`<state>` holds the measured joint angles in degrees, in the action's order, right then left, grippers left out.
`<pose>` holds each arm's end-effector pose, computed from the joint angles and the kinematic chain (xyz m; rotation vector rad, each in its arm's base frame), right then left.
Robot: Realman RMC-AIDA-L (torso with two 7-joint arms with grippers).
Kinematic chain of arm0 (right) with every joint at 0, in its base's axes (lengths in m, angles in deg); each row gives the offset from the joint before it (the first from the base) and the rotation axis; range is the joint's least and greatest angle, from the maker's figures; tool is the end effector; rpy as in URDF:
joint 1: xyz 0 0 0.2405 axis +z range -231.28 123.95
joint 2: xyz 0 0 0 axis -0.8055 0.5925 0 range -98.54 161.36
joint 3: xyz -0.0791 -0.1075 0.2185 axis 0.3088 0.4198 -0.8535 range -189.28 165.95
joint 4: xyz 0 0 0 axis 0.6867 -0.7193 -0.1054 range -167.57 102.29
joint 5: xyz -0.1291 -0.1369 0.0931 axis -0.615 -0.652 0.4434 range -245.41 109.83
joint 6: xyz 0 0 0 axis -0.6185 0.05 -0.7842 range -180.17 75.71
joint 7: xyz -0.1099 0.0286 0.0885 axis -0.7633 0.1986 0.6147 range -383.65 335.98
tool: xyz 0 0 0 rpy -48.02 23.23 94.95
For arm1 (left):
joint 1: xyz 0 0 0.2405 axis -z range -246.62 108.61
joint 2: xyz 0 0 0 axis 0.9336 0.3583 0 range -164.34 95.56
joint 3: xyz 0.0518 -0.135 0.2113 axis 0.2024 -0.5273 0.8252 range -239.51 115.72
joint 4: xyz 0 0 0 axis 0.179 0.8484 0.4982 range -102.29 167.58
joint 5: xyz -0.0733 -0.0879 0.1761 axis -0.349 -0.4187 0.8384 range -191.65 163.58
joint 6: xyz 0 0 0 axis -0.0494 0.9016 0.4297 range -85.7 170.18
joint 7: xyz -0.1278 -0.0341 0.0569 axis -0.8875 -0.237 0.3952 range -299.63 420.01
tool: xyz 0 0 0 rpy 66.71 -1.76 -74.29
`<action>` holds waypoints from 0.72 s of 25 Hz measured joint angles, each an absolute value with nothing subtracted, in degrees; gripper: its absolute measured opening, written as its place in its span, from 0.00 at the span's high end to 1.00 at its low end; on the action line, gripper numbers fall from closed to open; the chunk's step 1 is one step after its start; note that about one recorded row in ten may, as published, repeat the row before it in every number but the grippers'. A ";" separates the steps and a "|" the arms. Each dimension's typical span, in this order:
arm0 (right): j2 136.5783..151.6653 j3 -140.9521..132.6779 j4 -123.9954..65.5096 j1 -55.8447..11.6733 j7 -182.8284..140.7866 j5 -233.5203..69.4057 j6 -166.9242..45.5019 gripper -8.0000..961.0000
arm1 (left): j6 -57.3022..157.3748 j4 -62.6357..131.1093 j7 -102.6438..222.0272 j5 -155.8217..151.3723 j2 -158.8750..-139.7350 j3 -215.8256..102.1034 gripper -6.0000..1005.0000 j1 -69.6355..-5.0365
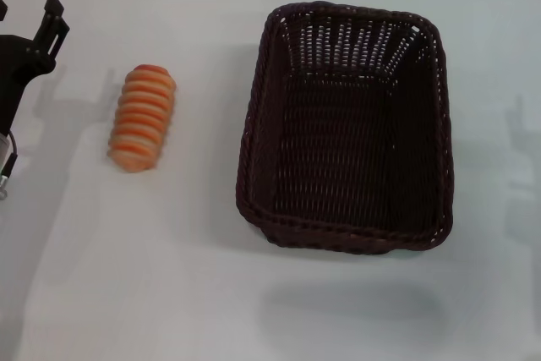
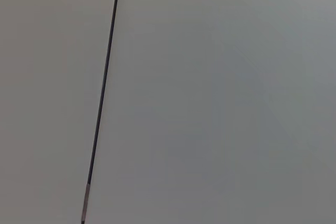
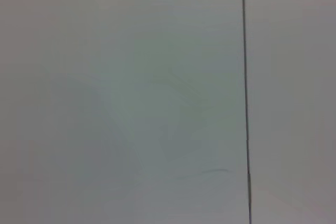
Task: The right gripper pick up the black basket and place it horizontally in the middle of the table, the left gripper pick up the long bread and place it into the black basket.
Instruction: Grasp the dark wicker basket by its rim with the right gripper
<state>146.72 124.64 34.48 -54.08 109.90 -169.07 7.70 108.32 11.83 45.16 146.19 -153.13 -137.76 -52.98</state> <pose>0.2651 0.2725 -0.0060 -1.2778 0.6256 0.5357 -0.3267 0.3182 0.0106 -1.5093 -0.5563 -0.8413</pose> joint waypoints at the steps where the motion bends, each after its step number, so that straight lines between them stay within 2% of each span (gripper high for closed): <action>1: 146.72 124.64 34.48 -54.08 109.90 -169.07 7.70 0.13 | 108.32 11.83 45.16 146.19 -153.13 -137.76 0.22 -52.98; 9: 146.45 118.47 43.04 -57.43 106.34 -169.20 -4.98 0.13 | 108.23 11.82 45.17 146.19 -153.13 -137.79 0.22 -52.98; 15: 145.40 113.63 50.67 -60.63 106.22 -169.79 -17.24 0.13 | 108.15 11.81 45.16 146.19 -153.13 -137.83 0.22 -53.04; 18: 145.60 111.39 53.64 -62.16 105.15 -170.51 -22.53 0.12 | 108.10 11.82 45.16 146.19 -153.09 -137.83 0.22 -53.01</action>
